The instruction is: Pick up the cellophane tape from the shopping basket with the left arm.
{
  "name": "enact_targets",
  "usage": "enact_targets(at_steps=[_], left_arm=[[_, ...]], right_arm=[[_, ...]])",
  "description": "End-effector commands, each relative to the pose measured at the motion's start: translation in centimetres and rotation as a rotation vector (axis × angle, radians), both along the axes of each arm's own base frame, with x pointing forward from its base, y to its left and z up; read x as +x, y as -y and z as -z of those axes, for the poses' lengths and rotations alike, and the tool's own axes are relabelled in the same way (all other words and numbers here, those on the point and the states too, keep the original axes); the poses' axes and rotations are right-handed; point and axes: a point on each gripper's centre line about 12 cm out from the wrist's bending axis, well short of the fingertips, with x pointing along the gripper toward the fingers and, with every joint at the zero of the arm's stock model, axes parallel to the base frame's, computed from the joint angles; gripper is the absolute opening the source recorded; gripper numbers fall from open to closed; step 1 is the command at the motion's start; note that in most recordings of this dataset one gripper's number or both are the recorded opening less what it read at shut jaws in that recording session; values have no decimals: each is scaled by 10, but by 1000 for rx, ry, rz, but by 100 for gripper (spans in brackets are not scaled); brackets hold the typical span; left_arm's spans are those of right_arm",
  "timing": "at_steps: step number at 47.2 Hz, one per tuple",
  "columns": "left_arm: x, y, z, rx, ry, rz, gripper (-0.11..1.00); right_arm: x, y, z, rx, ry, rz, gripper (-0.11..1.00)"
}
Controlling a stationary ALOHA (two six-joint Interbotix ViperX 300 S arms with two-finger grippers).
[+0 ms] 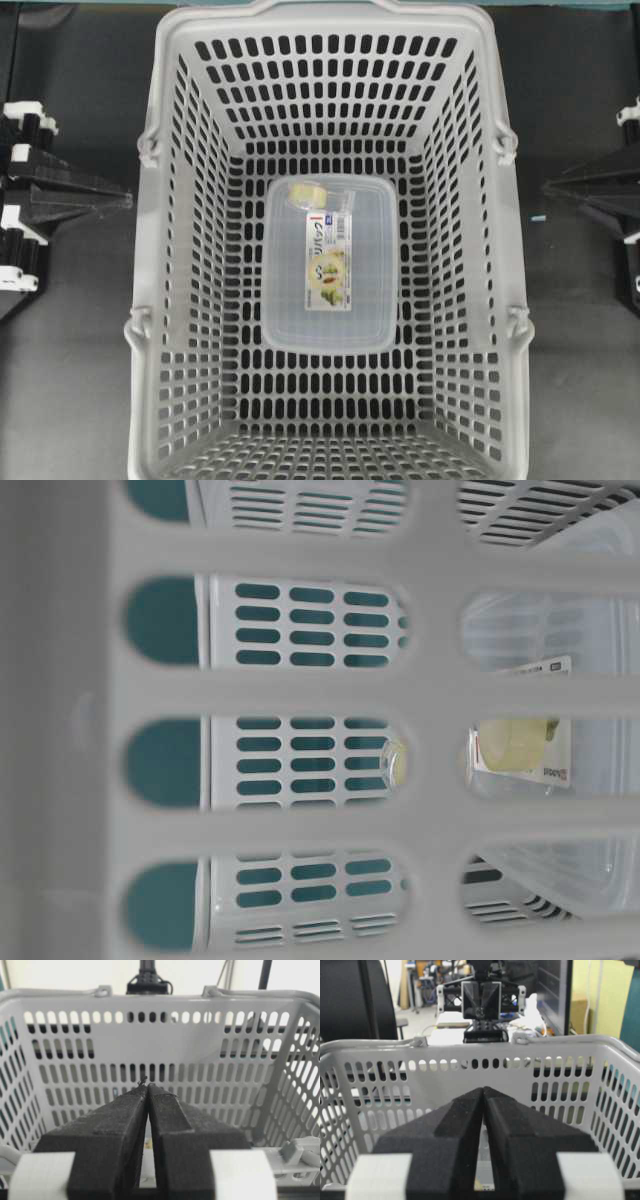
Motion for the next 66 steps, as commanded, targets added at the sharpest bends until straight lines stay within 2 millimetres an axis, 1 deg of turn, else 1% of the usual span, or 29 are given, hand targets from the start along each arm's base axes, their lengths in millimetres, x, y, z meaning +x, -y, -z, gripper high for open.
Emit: enact_targets(at_steps=[1, 2, 4, 5, 7, 13, 16, 18, 22, 24, 32, 36, 39, 44, 48, 50, 52, 54, 57, 60, 63, 66], left_arm=[[5, 3, -25, 21, 17, 18, 6], [6, 3, -27, 20, 3, 17, 6], [10, 3, -32, 13, -46, 15, 2], [11, 3, -36, 10, -64, 14, 0], [15, 3, -41, 7, -106, 13, 0], [27, 4, -58, 6, -216, 13, 0], [38, 5, -65, 7, -287, 15, 0], [46, 6, -65, 8, -334, 16, 0], [65, 8, -60, 14, -438, 22, 0], [78, 10, -56, 19, -495, 23, 0], [121, 14, -52, 27, -623, 28, 0], [139, 15, -48, 29, -680, 27, 0], [153, 16, -46, 31, -737, 26, 0], [168, 17, -42, 34, -830, 21, 0], [178, 16, -37, 33, -896, 16, 0], [183, 17, -35, 34, -921, 15, 0], [187, 16, -32, 32, -941, 12, 0], [192, 16, -27, 32, -965, 11, 0], [198, 17, -22, 33, -985, 10, 1], [204, 17, -17, 32, -1000, 9, 6], [211, 17, -10, 33, -1026, 8, 20], [217, 18, -3, 32, -1059, 6, 38]], right_arm=[[2, -1, -7, 6, 18, -5, 1], [2, -1, -8, 8, 18, -3, 1], [1, -1, -7, 9, 12, -5, 4], [1, -1, -7, 9, 8, -5, 3], [-1, -1, -6, 9, -5, -6, -1], [-5, -2, -8, 6, -37, -9, -1], [-7, -2, -9, 6, -57, -9, -1], [-8, -2, -9, 6, -69, -10, -1], [-11, -3, -10, 4, -89, -14, -1], [-13, -3, -11, 4, -97, -15, -1], [-17, -3, -15, 1, -100, -18, 0], [-19, -4, -15, -2, -100, -24, 1], [-19, -4, -15, 1, -107, -24, 8], [-19, -5, -13, 5, -121, -26, 34], [-19, -5, -13, 5, -123, -27, 61], [-19, -5, -13, 5, -124, -27, 72], [-19, -5, -12, 6, -129, -27, 79], [-20, -5, -11, 6, -130, -27, 81], [-20, -5, -11, 9, -134, -26, 79], [-20, -5, -10, 11, -134, -27, 78], [-21, -5, -11, 20, -129, -26, 78], [-22, -5, -12, 34, -126, -28, 78]])
